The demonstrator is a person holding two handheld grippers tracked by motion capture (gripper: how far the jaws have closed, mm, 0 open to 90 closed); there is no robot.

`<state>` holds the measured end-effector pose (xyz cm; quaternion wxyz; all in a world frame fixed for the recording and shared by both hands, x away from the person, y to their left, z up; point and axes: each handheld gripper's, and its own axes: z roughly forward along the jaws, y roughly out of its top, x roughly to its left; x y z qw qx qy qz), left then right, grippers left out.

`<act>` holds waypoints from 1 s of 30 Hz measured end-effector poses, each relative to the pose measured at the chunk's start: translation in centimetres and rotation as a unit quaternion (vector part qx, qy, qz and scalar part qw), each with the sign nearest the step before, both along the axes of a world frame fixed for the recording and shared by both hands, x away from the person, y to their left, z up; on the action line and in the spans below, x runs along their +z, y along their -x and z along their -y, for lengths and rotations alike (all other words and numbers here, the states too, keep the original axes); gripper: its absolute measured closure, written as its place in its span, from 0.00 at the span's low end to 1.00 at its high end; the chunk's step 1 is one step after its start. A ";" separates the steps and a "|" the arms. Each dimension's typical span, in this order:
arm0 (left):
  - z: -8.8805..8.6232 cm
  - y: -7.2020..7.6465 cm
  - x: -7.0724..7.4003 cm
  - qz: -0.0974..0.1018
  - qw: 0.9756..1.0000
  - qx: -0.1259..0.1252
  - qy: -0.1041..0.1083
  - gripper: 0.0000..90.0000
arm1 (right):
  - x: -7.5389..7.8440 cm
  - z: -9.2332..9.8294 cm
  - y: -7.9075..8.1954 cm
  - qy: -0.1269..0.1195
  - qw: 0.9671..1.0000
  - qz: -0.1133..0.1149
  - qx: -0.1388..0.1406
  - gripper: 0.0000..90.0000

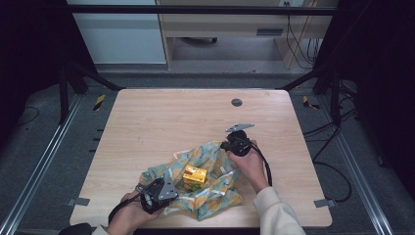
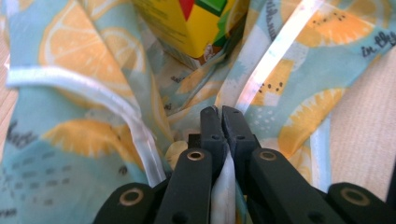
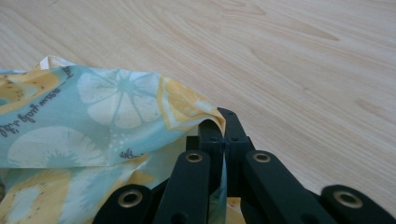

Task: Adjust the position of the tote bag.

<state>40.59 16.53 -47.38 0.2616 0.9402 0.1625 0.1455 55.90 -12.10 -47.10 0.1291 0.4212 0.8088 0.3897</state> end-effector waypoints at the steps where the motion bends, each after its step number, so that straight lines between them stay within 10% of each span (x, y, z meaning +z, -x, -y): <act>1: 0.0 -0.2 0.0 0.000 1.000 0.001 -0.001 0.98 | 0.0 0.1 -0.1 0.002 1.000 0.000 -0.002 1.00; 26: 1.1 0.1 -0.5 -0.005 1.000 -0.012 -0.012 0.99 | -0.5 1.3 -2.7 0.045 0.998 0.006 -0.044 1.00; 30: 0.9 0.2 -0.5 0.006 1.000 -0.001 0.006 0.97 | -0.6 1.3 -2.3 0.052 0.998 0.000 -0.043 0.76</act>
